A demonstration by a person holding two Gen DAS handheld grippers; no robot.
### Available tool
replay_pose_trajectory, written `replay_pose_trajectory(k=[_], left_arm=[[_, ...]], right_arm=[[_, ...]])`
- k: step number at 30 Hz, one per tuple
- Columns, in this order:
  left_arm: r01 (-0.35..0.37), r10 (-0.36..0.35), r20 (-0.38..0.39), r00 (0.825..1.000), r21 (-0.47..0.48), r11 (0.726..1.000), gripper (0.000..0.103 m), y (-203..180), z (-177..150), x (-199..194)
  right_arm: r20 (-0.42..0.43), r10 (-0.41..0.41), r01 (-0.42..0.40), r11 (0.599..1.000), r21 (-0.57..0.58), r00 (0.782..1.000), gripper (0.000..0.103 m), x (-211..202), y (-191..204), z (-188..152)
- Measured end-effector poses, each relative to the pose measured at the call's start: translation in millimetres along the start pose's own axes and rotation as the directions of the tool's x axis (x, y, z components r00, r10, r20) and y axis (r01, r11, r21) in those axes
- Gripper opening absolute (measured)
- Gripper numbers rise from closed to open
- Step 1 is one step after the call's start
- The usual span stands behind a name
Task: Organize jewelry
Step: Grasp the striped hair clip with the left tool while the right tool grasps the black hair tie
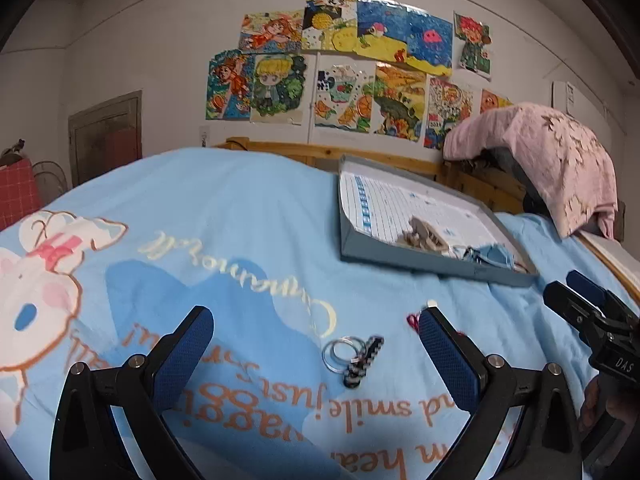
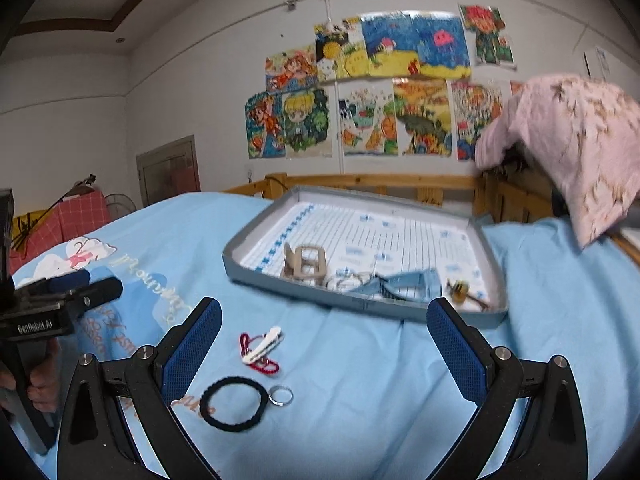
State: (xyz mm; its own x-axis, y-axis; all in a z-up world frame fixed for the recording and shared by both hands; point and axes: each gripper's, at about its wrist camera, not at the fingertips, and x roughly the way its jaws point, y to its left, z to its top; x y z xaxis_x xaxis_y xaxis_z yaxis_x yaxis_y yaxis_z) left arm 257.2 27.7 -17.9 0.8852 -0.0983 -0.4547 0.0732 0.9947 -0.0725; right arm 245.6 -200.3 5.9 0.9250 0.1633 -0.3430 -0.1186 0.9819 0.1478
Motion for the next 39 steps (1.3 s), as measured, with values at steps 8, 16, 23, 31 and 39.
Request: replay_pose_trajectory(k=[8, 16, 23, 31, 39], left_arm=[[0.065, -0.064, -0.065, 0.996, 0.015, 0.998, 0.103, 3, -27, 9], [0.156, -0.150, -0.139, 0.979, 0.034, 0.987, 0.069, 0, -37, 23], [0.212, -0.205, -0.222, 0.953, 0.009, 0.977, 0.048, -2, -40, 45], [0.223, -0.221, -0.269, 0.937, -0.024, 0.974, 0.031, -3, -44, 61], [0.218, -0.207, -0.312, 0.927, 0.002, 0.976, 0.019, -11, -48, 68]], right_arm=[[-0.092, 0.083, -0.085, 0.996, -0.014, 0.992, 0.070, 12, 3, -24], [-0.196, 0.160, -0.166, 0.986, -0.019, 0.968, 0.035, 26, 8, -45], [-0.254, 0.194, -0.212, 0.976, -0.046, 0.948, 0.032, 30, 19, -51], [-0.324, 0.207, -0.226, 0.974, -0.023, 0.923, 0.032, 39, 24, -55], [-0.389, 0.236, -0.254, 0.967, 0.005, 0.890, 0.032, 48, 30, -61]])
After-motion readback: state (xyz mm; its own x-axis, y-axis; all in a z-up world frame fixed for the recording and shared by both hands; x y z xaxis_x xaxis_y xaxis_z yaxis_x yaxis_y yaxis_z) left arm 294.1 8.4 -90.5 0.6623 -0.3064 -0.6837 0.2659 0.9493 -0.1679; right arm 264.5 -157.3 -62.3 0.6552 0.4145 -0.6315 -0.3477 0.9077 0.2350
